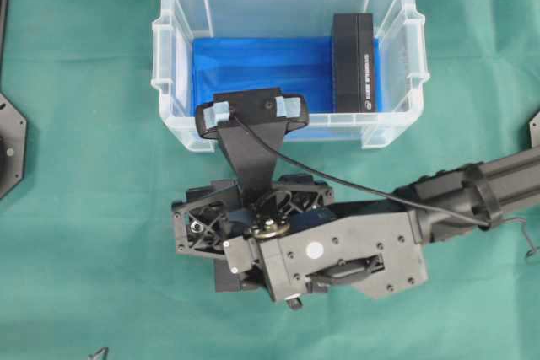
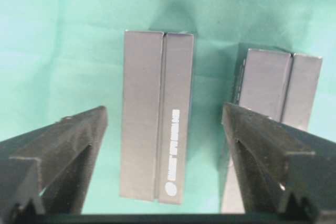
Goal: Take the box out of the case with the right arm.
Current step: 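Lower the box onto the table left of the first box and release, then withdraw the right gripper to the right side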
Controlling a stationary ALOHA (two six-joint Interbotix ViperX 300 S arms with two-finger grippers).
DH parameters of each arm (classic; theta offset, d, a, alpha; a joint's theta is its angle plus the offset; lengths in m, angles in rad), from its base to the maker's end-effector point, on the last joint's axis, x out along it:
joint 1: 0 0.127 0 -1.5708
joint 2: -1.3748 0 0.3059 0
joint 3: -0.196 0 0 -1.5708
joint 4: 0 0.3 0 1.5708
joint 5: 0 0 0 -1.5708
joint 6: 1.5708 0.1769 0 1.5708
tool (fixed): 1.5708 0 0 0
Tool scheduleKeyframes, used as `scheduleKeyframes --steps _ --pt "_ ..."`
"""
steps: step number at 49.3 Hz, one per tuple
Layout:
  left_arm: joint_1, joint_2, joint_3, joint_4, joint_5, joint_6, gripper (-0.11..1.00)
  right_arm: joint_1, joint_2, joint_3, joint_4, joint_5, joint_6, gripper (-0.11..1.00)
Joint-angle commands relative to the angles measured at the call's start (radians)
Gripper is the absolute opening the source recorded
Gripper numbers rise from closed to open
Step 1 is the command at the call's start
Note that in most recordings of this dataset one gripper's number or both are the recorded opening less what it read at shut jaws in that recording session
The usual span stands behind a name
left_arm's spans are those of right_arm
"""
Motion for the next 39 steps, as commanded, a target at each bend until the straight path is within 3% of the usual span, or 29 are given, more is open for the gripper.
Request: scheduleKeyframes --steps 1,11,29,39 --pt "-0.003 0.006 -0.011 0.003 -0.003 -0.002 0.00 0.005 -0.081 0.018 0.018 0.021 -0.009 0.82" --pt "-0.003 0.009 -0.011 0.003 -0.003 -0.003 0.00 0.017 -0.207 0.219 0.081 0.066 0.008 0.82" --pt "-0.005 0.025 -0.008 0.003 -0.005 -0.002 0.00 0.104 -0.557 0.669 0.084 0.041 0.144 0.82" --pt "-0.003 0.021 -0.002 0.005 -0.003 0.000 0.00 0.176 -0.730 0.867 0.084 -0.025 0.227 0.82"
